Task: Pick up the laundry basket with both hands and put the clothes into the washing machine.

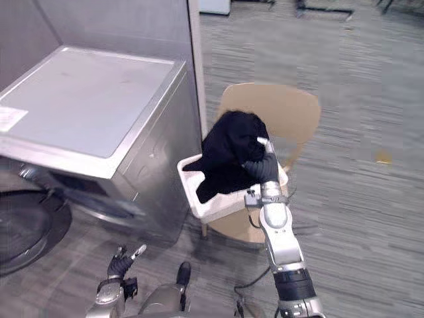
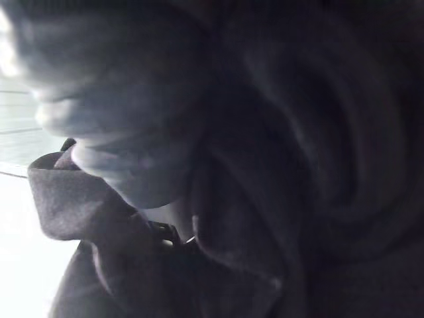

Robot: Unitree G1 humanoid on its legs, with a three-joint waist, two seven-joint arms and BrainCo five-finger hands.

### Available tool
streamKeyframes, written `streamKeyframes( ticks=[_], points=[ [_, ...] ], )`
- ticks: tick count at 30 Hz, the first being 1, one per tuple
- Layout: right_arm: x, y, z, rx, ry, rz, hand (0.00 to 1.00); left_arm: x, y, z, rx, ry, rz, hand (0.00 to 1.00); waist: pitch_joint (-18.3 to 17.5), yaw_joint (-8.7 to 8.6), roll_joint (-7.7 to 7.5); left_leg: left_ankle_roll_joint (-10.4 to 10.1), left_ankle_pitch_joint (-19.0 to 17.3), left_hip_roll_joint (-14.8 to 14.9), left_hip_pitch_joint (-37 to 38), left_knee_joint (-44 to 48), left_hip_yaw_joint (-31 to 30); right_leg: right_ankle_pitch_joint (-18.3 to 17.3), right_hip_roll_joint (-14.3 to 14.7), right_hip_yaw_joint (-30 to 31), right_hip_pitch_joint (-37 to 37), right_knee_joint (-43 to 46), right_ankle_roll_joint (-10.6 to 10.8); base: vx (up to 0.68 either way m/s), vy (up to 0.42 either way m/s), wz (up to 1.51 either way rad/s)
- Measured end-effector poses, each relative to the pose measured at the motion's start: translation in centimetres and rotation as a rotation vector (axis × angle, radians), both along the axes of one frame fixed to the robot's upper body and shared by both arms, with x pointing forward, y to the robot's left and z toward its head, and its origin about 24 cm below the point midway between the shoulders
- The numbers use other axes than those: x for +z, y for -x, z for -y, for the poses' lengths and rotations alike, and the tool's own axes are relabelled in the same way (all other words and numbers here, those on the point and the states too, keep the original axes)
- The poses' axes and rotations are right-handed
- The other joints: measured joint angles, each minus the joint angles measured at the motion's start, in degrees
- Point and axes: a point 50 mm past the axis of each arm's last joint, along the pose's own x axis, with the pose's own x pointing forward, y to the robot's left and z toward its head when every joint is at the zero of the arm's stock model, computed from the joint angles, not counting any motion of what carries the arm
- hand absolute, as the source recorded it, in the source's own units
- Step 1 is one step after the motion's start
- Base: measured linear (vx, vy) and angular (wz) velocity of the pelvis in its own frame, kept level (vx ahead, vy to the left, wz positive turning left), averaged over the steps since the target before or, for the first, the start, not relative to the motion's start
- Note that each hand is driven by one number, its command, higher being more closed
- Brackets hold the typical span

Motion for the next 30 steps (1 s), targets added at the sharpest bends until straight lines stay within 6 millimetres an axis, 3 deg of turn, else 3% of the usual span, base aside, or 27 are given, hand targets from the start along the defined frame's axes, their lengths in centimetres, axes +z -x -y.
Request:
streamKeyframes(
  ticks=[1,3,4,5,6,8,10,12,14,15,16,17,18,20,23,24,26,27,30],
  points=[
    [-0.4,0.0,0.2,-0.005,0.007,-0.016,1.00,0.8,-0.7,0.8,-0.039,0.006,0.048,0.00,0.2,-0.24,0.96,-0.1,1.5,0.6,-0.4,-1.0,-2.2,-0.4,0.8,-2.4,-0.6,1.5,-1.1,-0.27,-0.194,0.88],
    [-0.5,0.1,0.7,-0.015,0.034,-0.022,1.00,2.2,-1.7,1.8,-0.085,0.012,0.124,0.00,0.3,-0.51,1.92,2.9,0.8,1.8,0.1,-5.0,-2.4,-0.4,1.8,-6.2,-0.4,2.6,-2.7,-0.23,-0.175,1.10],
    [-0.3,0.0,1.2,-0.024,0.055,-0.016,1.00,3.6,-3.1,2.6,-0.133,0.009,0.197,0.00,0.4,-1.77,1.18,10.5,-7.5,1.7,-0.2,-7.1,2.2,1.0,-0.2,-10.1,0.2,0.0,-4.1,-0.23,-0.110,1.48],
    [0.0,-0.2,1.2,-0.023,0.063,-0.007,1.00,5.3,-4.4,3.3,-0.179,0.009,0.279,0.00,1.3,-2.66,-0.12,8.8,-7.3,0.6,-1.5,-3.0,5.3,2.0,-2.4,-12.7,0.3,-1.2,-5.0,-0.22,-0.100,1.45],
    [0.1,-0.4,1.3,-0.021,0.064,-0.008,1.00,6.1,-4.8,3.4,-0.208,-0.001,0.324,0.00,1.4,-2.81,-0.52,8.0,-6.7,0.0,-1.8,1.1,6.7,2.8,-3.2,-13.5,0.6,-1.7,-5.1,-0.20,-0.098,0.99],
    [0.3,-0.4,1.3,-0.004,0.082,-0.003,1.00,7.8,-5.5,3.5,-0.263,-0.033,0.408,0.00,1.3,-3.42,-0.32,7.5,-6.9,0.0,-0.9,11.3,8.9,4.2,-4.3,-15.6,0.7,-2.9,-5.3,-0.13,-0.074,0.59],
    [0.1,-0.7,1.5,0.025,0.085,-0.026,1.00,10.2,-7.3,4.1,-0.381,-0.111,0.515,0.00,0.3,-3.55,1.18,5.5,-12.3,2.0,4.4,17.5,11.8,5.8,-4.3,-18.2,0.7,-4.0,-5.4,-0.14,0.031,0.56],
    [0.3,-1.2,1.9,0.048,0.099,-0.033,1.00,12.5,-9.2,5.4,-0.511,-0.177,0.615,0.00,-0.4,-4.13,2.31,4.6,-12.6,2.6,9.6,9.7,13.7,7.2,-4.4,-20.6,0.7,-5.1,-4.6,-0.13,0.093,0.69],
    [0.8,-1.5,1.6,0.092,0.104,-0.023,1.00,14.5,-10.1,6.7,-0.597,-0.230,0.710,0.00,-0.9,-5.38,2.89,1.5,-10.5,2.6,13.0,-0.6,13.6,8.4,-3.9,-23.0,0.6,-6.4,-3.8,-0.11,0.138,0.69],
    [1.0,-1.6,1.0,0.130,0.091,-0.021,1.00,15.4,-10.6,7.5,-0.650,-0.266,0.756,0.00,-1.1,-5.52,2.42,0.4,-9.3,2.4,14.6,-5.1,12.9,8.9,-4.0,-23.7,0.5,-6.4,-3.2,-0.09,0.157,0.50],
    [0.8,-1.6,0.4,0.162,0.072,-0.028,1.00,15.6,-10.6,7.7,-0.677,-0.291,0.761,0.00,-1.6,-5.60,1.61,0.8,-8.7,1.8,14.6,-5.7,12.6,9.6,-4.3,-23.8,0.6,-6.9,-2.8,-0.06,0.167,0.26],
    [0.4,-1.4,-1.4,0.251,0.036,-0.046,1.00,15.5,-10.5,7.8,-0.717,-0.335,0.757,0.00,-2.6,-5.10,0.56,1.1,-8.5,1.1,14.7,-5.7,12.6,10.5,-4.4,-23.3,0.8,-7.7,-2.4,-0.05,0.130,0.07],
    [0.3,-1.3,-1.9,0.277,0.027,-0.052,1.00,15.5,-10.5,7.9,-0.724,-0.347,0.756,0.00,-2.8,-4.98,0.36,1.2,-8.4,0.9,14.7,-5.7,12.6,10.6,-4.4,-23.1,0.9,-7.9,-2.3,-0.04,0.135,0.03],
    [-0.1,-0.8,-5.6,0.477,-0.007,-0.081,1.00,15.6,-10.6,8.0,-0.756,-0.406,0.758,0.00,-3.2,-4.71,-0.05,1.7,-7.8,0.2,15.8,-6.1,12.2,11.7,-4.5,-22.7,2.8,-9.7,-1.8,-0.04,0.080,0.13],
    [-0.2,0.1,-9.3,0.666,-0.025,-0.102,1.00,15.6,-10.5,8.1,-0.786,-0.442,0.757,0.00,-4.0,-4.54,-0.01,2.0,-6.3,-0.1,16.7,-8.1,11.9,12.7,-4.2,-23.1,3.8,-11.4,-2.0,-0.05,0.033,0.11],
    [-0.3,0.3,-9.8,0.706,-0.040,-0.111,1.00,15.5,-10.4,8.3,-0.796,-0.445,0.757,1.00,-4.1,-4.54,-0.02,1.9,-5.8,-0.2,16.9,-8.9,11.9,13.0,-4.0,-23.1,3.8,-11.8,-2.0,-0.05,0.021,0.04],
    [-0.5,0.7,-10.6,0.768,-0.075,-0.136,1.00,15.5,-10.4,8.4,-0.808,-0.462,0.756,1.00,-4.3,-4.59,-0.04,2.0,-4.7,-0.1,17.2,-10.4,11.7,14.0,-3.3,-23.0,3.8,-13.1,-2.4,-0.05,0.009,-0.04],
    [-0.6,0.9,-10.8,0.784,-0.085,-0.142,0.00,15.5,-10.4,8.4,-0.811,-0.467,0.756,1.00,-4.5,-4.67,-0.05,1.9,-4.5,0.0,17.2,-10.7,11.6,14.3,-3.1,-23.0,3.8,-13.6,-2.5,-0.05,-0.010,-0.07],
    [-1.2,1.6,-11.7,0.847,-0.149,-0.184,0.00,15.5,-10.5,8.5,-0.800,-0.483,0.763,1.00,-4.8,-4.74,-0.14,1.7,-4.3,0.5,17.4,-10.7,11.6,15.5,-2.1,-22.9,4.8,-15.6,-2.8,-0.02,-0.009,-0.03]
  ],
)
